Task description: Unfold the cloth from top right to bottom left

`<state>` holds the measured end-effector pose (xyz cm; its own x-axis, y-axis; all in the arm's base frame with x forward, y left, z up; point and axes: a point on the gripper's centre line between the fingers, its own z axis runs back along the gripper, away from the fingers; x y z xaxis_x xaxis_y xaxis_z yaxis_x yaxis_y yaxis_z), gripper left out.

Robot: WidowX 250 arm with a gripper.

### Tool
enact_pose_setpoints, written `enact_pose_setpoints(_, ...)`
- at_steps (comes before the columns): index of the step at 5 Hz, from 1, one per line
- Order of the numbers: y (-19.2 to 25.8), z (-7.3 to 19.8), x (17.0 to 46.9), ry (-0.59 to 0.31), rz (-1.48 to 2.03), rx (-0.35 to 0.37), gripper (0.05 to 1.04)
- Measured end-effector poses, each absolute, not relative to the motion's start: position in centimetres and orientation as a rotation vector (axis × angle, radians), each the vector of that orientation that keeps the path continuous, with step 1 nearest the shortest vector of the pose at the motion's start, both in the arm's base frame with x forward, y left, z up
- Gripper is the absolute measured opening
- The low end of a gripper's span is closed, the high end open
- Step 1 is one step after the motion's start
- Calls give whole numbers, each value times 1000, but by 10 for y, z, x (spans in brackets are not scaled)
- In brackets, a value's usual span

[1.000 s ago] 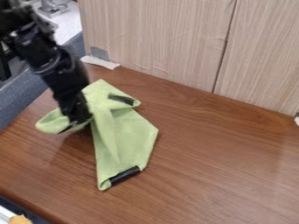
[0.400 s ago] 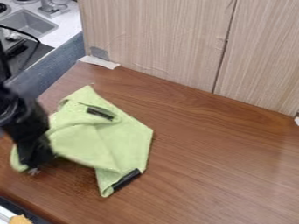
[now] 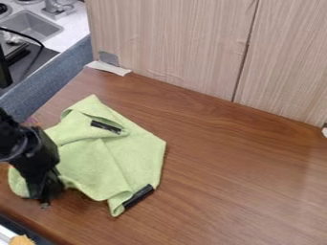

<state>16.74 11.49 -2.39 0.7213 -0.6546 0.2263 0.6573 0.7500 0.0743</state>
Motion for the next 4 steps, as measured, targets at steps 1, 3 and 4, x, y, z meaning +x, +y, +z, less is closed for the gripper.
enact_pose_setpoints(1, 112, -24, 167, -218, -717, -29, 519)
enact_pose_setpoints(3, 99, 6, 180, -202, -782, -13, 1006)
enact_pose_setpoints(4, 84, 51, 196, -271, -825, 33, 1004)
